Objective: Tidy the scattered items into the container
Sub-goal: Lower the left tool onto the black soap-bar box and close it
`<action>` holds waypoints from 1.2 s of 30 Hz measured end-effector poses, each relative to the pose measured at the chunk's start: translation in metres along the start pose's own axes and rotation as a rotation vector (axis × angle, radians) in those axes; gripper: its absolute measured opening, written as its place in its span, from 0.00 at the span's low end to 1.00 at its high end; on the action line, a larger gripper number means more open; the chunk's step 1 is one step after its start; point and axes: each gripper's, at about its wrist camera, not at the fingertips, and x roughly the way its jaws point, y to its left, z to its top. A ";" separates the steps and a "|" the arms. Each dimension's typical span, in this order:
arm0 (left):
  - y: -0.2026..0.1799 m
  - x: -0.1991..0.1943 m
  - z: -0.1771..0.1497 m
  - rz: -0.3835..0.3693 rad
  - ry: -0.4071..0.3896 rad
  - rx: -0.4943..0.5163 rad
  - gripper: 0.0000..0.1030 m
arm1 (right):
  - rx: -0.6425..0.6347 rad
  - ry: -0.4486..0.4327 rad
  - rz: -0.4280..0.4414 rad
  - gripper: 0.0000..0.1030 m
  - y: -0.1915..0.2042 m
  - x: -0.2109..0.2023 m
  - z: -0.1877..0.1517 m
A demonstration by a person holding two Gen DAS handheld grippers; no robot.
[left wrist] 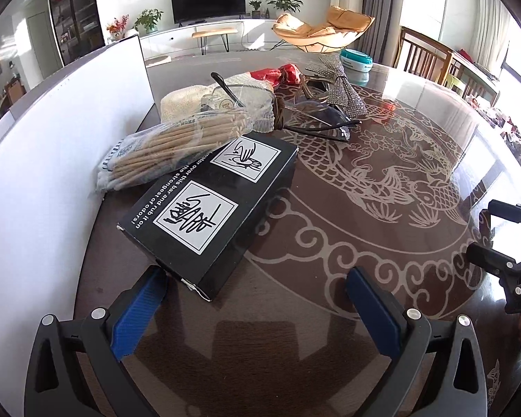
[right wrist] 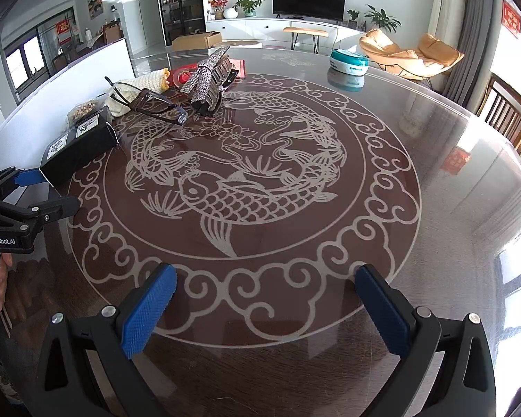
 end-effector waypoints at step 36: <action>-0.027 -0.001 0.005 -0.102 -0.005 0.142 1.00 | -0.007 -0.001 0.005 1.00 0.001 0.000 0.000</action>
